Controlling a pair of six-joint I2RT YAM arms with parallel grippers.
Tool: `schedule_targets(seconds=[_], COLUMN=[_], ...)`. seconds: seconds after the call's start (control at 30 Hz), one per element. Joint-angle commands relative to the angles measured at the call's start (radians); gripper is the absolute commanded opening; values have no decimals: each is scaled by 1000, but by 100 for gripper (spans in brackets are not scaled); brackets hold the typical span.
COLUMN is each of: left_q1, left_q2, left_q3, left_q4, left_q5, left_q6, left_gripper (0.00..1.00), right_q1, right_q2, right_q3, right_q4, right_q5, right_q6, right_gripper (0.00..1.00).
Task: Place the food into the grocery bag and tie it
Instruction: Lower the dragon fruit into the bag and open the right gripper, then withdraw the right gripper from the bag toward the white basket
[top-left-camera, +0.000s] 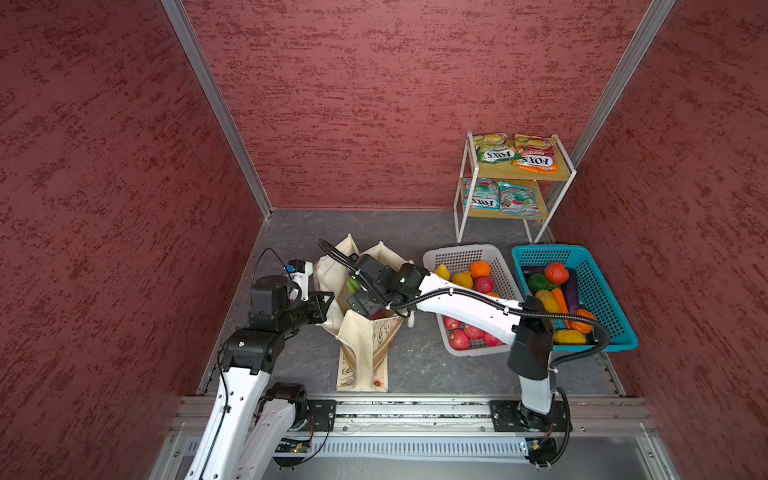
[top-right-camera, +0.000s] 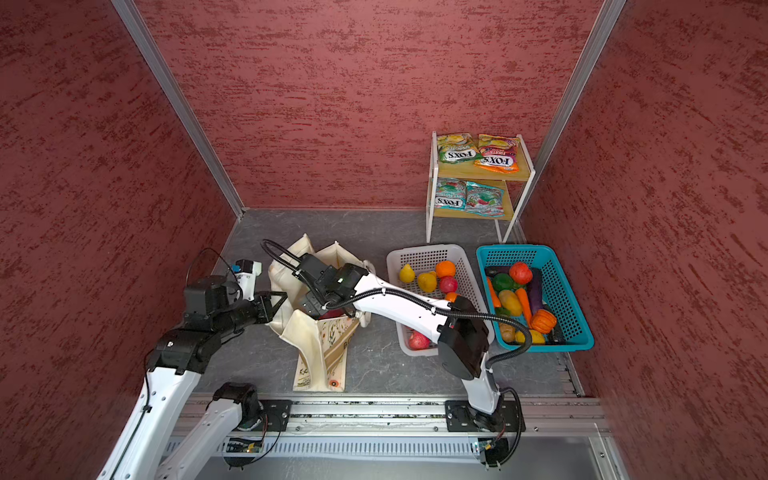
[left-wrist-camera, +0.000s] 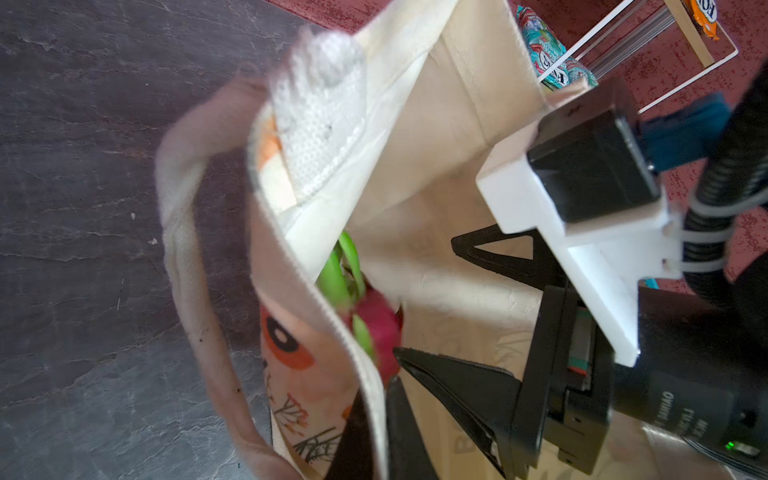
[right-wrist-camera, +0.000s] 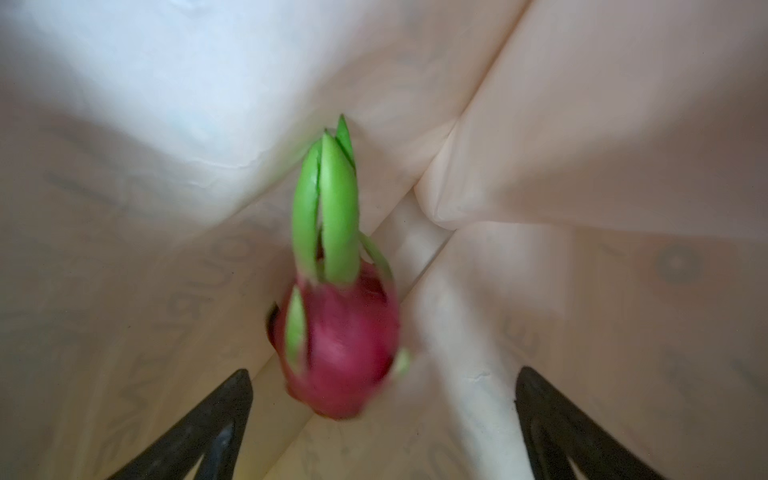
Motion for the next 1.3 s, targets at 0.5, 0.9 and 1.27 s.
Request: schedule_targets(seconds=[0.5, 0.9, 1.27], left_q1=[-2, -2, -2], left_q2=[8, 0, 29], left_q3=[-17, -19, -17], left_q4=[-1, -2, -1], left_q5=[-10, -19, -9], left_q6=[1, 1, 3], left_gripper=[10, 10, 10], right_q1=[15, -210, -322], right_q2=[-269, -634, -753], right_q3=[83, -323, -531], right_q4=[-15, 42, -151], right_q5=[267, 279, 350], right_q6=[139, 532, 826], right_gripper=[99, 99, 99])
